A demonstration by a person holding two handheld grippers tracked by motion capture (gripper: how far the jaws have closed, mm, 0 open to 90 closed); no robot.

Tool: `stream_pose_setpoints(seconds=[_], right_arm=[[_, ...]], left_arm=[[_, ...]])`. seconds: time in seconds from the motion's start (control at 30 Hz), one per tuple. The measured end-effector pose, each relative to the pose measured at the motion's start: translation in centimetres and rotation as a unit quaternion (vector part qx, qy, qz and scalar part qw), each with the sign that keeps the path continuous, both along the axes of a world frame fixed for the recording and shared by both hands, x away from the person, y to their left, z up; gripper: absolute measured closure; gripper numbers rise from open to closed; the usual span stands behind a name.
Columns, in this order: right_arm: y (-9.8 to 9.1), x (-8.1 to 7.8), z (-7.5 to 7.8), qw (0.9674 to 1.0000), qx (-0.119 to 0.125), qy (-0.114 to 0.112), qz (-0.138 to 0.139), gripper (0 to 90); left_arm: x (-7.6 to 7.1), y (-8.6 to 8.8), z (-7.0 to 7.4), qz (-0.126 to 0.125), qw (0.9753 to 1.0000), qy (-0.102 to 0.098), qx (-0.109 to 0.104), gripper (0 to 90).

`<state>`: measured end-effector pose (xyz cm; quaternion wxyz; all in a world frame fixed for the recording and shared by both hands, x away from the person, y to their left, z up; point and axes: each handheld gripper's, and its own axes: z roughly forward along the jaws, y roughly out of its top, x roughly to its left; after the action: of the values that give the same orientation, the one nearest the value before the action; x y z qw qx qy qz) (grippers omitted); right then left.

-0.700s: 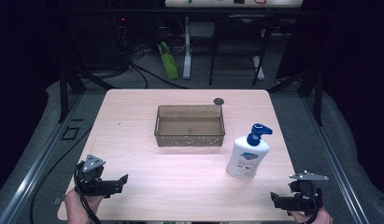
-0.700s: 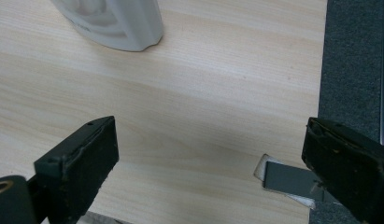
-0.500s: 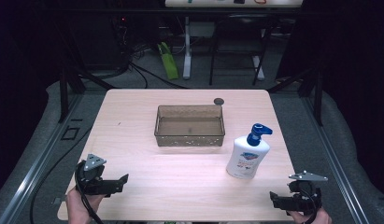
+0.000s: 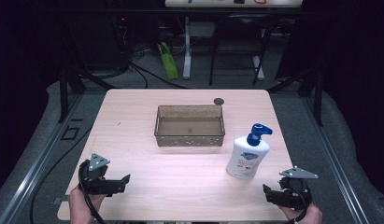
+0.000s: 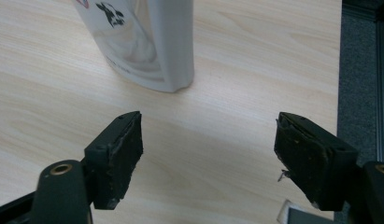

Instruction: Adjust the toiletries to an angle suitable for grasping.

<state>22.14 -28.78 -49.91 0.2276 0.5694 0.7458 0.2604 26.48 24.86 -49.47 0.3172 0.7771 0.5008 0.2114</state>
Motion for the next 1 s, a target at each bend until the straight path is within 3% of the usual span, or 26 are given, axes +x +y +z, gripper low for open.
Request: stream_pose_setpoints(seconds=[0.3,0.63,1.0], right_arm=[[0.8,0.9,0.2,0.9999,0.005,-0.014,0.004,22.0],[1.8,2.6,0.9,0.9981,0.025,-0.056,-0.001,55.2],[2.0,3.7,0.8,0.9977,0.029,-0.062,0.003,63.5]], left_arm=[[0.4,-0.3,-0.5,-0.013,0.9998,0.013,0.012,0.1],[0.5,-0.3,-0.6,-0.014,0.9997,0.017,0.007,0.1],[0.6,-0.4,-0.6,-0.018,0.9996,0.018,0.009,0.1]])
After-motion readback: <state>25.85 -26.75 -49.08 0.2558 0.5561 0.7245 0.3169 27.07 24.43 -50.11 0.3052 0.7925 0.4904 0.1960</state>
